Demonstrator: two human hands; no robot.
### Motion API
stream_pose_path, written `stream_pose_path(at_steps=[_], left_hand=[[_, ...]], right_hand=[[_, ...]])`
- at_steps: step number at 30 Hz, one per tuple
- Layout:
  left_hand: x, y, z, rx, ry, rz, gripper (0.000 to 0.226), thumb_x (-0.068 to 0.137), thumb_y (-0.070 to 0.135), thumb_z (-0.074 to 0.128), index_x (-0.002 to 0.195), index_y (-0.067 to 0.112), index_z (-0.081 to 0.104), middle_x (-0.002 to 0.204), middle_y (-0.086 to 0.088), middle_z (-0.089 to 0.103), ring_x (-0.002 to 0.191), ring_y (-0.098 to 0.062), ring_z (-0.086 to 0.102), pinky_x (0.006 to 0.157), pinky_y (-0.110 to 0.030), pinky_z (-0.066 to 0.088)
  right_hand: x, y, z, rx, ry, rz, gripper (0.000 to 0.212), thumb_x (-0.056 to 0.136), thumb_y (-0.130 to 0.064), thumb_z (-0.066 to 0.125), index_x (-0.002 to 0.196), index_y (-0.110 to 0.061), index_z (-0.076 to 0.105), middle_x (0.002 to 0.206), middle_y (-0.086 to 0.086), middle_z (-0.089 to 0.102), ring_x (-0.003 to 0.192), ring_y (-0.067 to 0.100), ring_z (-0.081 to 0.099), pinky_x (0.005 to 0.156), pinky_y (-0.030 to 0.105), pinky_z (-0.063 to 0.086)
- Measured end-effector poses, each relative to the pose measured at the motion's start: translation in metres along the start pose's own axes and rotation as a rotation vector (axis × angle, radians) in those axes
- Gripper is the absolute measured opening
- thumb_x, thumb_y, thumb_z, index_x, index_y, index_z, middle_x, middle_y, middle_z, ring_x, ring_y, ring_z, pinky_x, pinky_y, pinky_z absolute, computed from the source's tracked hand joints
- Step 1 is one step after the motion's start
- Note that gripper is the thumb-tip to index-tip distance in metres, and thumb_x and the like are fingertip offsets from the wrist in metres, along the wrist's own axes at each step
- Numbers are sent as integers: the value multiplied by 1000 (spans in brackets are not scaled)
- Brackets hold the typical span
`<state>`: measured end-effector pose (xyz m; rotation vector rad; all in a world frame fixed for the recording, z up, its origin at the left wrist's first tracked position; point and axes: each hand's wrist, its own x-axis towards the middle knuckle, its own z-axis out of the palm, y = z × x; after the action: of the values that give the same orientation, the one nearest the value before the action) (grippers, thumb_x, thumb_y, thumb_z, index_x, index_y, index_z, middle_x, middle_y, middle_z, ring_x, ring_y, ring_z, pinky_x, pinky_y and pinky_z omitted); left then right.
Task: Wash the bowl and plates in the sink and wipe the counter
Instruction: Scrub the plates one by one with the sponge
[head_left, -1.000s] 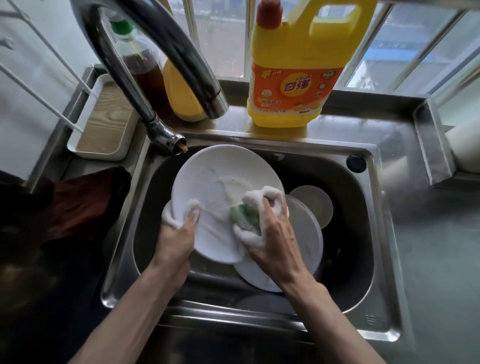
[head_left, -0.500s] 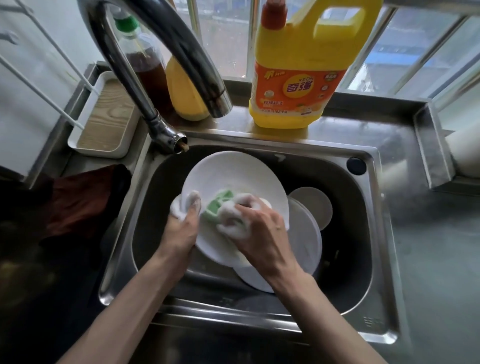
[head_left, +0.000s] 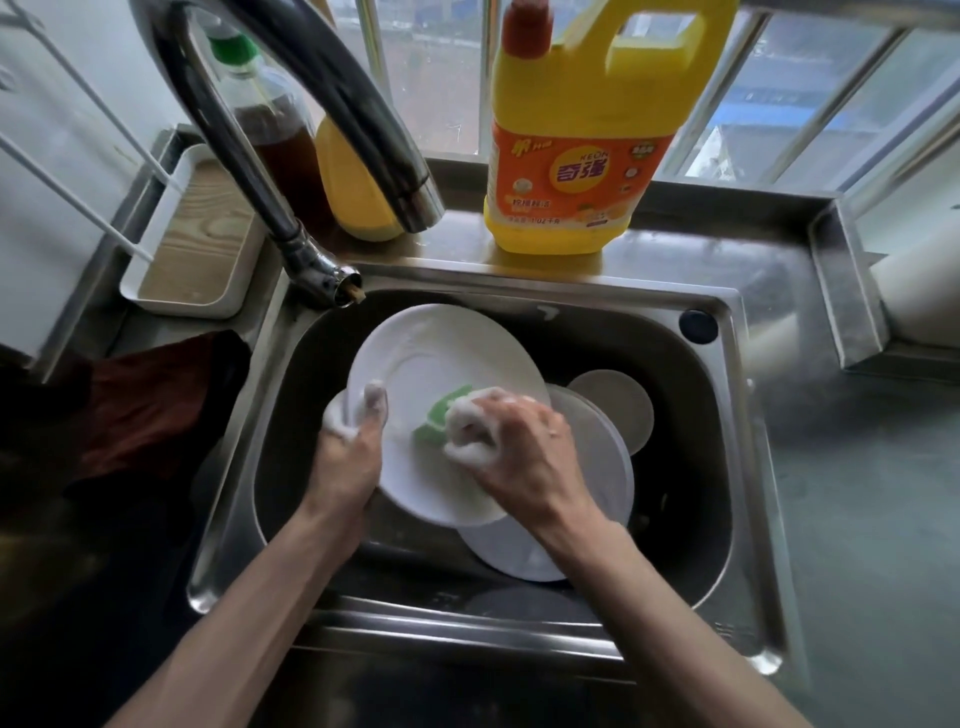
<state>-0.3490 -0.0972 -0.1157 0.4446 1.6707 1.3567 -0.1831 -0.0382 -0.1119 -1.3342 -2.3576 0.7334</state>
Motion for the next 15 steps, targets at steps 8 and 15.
stream_pose_path(at_steps=[8,15], left_hand=[[-11,-2,4,-24,-145,-13,46,86,43,64,123,17,59,100,-4,77,84,-15,75,64,-25,59],[0,-2,-2,-34,-33,4,59,90,44,66,136,10,52,114,-13,72,88,-20,76,64,-27,60]], right_hand=[[31,6,4,52,151,-56,8,89,-34,72,93,-28,68,106,-10,70,92,17,63,87,36,45],[18,32,-29,-71,-3,26,7,86,-32,72,89,-32,66,104,-14,70,93,16,59,88,34,40]])
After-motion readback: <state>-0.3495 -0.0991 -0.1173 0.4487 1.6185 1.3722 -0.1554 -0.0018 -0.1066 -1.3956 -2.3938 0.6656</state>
